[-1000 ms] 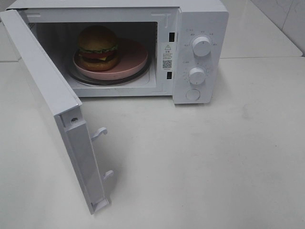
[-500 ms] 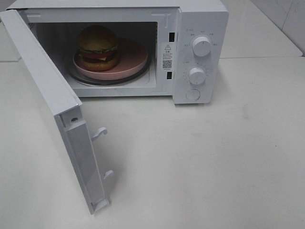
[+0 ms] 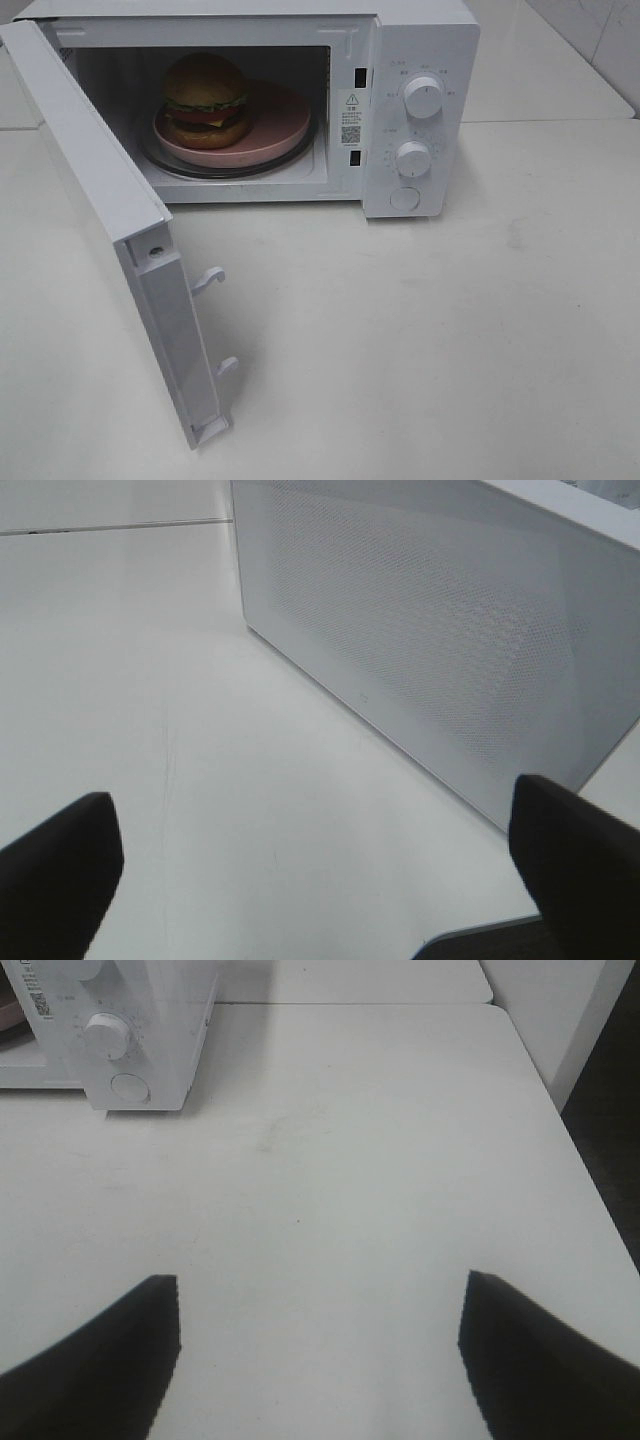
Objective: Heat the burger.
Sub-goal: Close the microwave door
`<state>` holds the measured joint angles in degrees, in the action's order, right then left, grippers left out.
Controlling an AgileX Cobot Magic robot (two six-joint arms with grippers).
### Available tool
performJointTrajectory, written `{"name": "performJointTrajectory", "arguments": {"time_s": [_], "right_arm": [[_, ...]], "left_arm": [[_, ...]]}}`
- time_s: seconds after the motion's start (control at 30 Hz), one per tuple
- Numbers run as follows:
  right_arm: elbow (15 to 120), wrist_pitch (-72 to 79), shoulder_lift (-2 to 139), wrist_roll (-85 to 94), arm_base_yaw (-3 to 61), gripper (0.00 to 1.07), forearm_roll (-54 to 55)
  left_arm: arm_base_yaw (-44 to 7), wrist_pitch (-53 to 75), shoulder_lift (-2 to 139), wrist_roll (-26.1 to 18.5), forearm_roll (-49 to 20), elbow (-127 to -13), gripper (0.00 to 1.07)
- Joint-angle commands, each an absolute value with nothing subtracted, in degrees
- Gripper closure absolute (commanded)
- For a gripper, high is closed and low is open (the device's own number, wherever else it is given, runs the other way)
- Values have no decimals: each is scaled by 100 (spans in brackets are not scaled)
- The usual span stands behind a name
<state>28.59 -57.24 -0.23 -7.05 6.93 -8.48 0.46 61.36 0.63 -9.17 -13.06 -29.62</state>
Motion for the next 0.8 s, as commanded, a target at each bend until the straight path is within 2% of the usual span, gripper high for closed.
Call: {"name": "performJointTrajectory", "arguments": {"time_s": [0.03,0.8], "right_arm": [[2848,-5724,-178,-699,665,32,-842],[2848,-5724,-178,-699,665,32,-842]], "left_arm": [[69,6142,52,-888,-1324,-2956,9],[69,6142,52,-888,-1324,-2956,9]]}}
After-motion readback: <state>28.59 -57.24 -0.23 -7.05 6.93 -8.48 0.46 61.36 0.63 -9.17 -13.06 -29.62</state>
